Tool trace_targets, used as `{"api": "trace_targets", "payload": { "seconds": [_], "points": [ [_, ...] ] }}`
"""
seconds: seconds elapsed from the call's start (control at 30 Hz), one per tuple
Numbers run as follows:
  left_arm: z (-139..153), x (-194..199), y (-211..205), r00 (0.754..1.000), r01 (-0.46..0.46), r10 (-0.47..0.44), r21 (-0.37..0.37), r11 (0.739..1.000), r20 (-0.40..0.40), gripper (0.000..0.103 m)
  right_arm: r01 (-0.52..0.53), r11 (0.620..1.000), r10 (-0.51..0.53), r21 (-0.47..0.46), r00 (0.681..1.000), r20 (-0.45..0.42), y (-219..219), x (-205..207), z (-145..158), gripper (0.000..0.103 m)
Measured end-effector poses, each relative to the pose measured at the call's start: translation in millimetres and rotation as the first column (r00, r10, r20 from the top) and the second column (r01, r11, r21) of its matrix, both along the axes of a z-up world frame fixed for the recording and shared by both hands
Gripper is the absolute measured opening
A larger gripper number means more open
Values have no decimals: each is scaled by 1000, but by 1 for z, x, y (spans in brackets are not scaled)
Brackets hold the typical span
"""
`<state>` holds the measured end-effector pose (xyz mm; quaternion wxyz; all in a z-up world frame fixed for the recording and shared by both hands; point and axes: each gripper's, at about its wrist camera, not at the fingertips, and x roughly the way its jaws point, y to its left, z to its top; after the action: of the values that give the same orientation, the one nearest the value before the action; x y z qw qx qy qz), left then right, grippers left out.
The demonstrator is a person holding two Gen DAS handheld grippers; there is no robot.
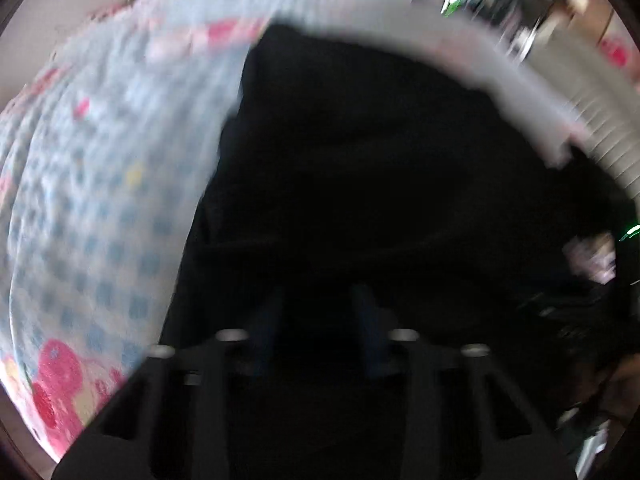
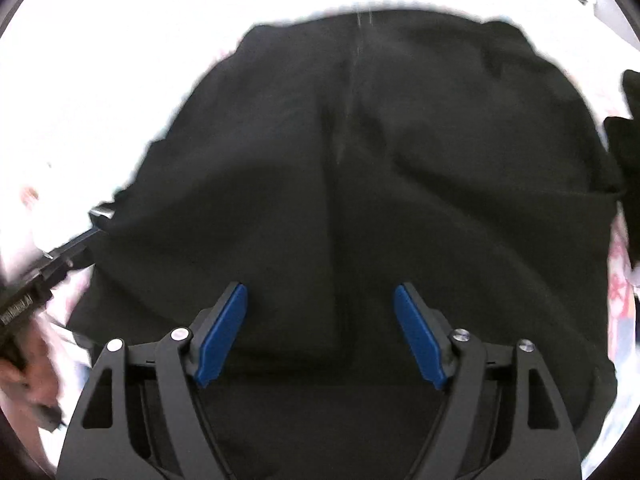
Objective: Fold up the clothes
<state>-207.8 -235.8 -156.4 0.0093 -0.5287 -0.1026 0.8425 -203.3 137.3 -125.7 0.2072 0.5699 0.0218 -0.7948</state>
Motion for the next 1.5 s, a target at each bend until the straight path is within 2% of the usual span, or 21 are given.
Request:
{"api": "trace_targets", "payload": {
  "seconds": [0.1,0.17,0.23,0.37,0.47,0.57,0.67,0.73,0.8,0.9,0.97,1.0,1.03,1.07,1.1,1.13,1.17,1.2,1.33,1.43,1.5],
  "points": [
    [5,-1,-7,999,18,-19,18,1000,43,21,23,999,-24,21,999,25,14,5,-3,71],
    [27,-8,-13,998,68,-68,60,996,-2,35,45,998,-43,-32,997,59,38,4,12,71],
    [53,-26,-19,990,123,-118,57,991,-75,49,67,989,-61,-129,997,50,68,-13,42,71],
    [81,-92,-33,984,126,-129,-27,992,-127,50,167,976,-179,-142,981,-77,125,-91,112,71],
    [83,-148,-49,982,83,-93,-65,994,-167,50,266,953,-283,-146,954,-103,165,-184,134,71],
    [65,-204,-68,990,14,-20,-44,999,-137,50,297,949,-303,-103,952,-48,186,-266,114,66],
    [45,-248,-70,995,14,-14,-2,1000,-103,48,286,958,-286,-25,958,-4,185,-311,77,66],
    [42,-268,-48,992,66,-60,49,997,-107,48,269,963,-269,5,962,47,180,-338,48,74],
    [41,-293,-15,985,141,-127,119,983,-118,48,237,970,-240,45,967,81,173,-359,21,75],
    [26,-345,42,971,232,-216,176,957,-104,50,198,977,-205,76,973,102,167,-379,-1,74],
    [13,-381,79,962,270,-260,184,945,-81,53,178,983,-182,42,979,92,168,-383,-6,68],
    [2,-399,94,965,263,-258,165,951,-50,54,175,985,-175,17,981,84,171,-383,-5,50],
    [-10,-416,106,968,248,-249,160,955,-14,55,169,986,-168,-3,982,85,174,-383,-5,23],
    [-19,-424,115,970,238,-242,150,960,8,55,163,986,-160,-21,983,88,177,-385,-6,13],
    [-27,-429,124,971,232,-237,134,964,19,53,156,987,-152,-39,984,91,180,-386,-7,9],
    [-34,-434,132,973,226,-231,117,967,31,44,146,989,-142,-37,986,86,180,-386,-5,7],
    [-35,-438,137,973,227,-231,106,968,29,15,134,991,-131,-28,988,77,178,-386,-3,5],
    [-33,-440,140,972,233,-236,97,968,19,7,122,992,-120,-18,990,68,177,-386,-1,4],
    [-24,-447,152,967,255,-254,62,965,-20,5,94,996,-94,2,996,-7,179,-391,17,2],
    [-17,-453,161,962,271,-269,36,962,-49,6,157,987,-157,13,986,-48,203,-400,28,2],
    [-12,-457,167,958,281,-279,18,960,-68,6,224,973,-223,-56,975,16,221,-407,19,3]
  ]
}}
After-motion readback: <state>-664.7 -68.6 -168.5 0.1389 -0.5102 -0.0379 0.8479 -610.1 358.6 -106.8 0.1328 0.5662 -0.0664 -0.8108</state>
